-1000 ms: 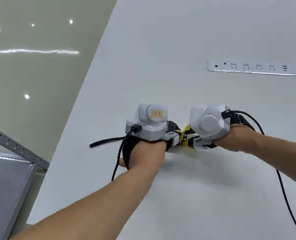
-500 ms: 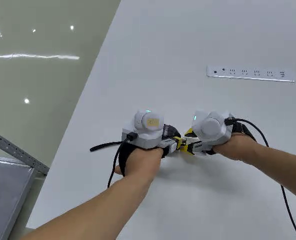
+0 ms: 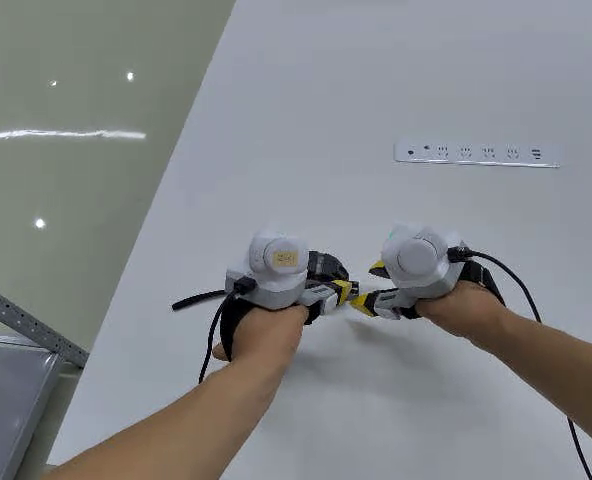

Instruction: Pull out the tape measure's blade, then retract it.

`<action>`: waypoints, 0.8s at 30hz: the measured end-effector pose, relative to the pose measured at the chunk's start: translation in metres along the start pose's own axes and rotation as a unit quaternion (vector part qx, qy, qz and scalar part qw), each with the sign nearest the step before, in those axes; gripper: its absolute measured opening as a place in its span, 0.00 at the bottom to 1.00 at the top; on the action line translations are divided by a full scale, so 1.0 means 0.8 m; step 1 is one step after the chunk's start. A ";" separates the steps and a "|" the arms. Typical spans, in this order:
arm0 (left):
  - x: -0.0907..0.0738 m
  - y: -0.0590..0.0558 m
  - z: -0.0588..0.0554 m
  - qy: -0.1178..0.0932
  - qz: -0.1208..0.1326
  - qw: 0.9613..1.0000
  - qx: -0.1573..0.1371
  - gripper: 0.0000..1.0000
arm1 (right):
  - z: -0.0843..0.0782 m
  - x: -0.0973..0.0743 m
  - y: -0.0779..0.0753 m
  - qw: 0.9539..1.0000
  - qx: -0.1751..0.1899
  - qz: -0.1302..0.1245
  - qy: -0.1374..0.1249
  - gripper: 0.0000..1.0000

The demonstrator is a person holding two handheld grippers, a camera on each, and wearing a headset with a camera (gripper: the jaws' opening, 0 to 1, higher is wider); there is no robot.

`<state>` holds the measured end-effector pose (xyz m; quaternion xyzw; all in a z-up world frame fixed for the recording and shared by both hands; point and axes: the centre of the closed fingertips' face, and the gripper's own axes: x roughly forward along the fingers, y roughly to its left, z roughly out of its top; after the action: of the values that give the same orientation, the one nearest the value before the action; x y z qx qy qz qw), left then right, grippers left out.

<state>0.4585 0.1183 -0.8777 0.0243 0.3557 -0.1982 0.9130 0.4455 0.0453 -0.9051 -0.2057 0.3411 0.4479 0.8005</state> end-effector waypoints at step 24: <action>-0.042 0.004 -0.004 -0.015 -0.002 1.000 -0.009 0.68 | 0.005 -0.073 0.004 0.988 0.121 -0.070 -0.063 0.40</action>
<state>0.4351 0.1331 -0.8579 0.0124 0.3443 -0.1966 0.9180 0.4232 0.0157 -0.8599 -0.1022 0.3267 0.3580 0.8687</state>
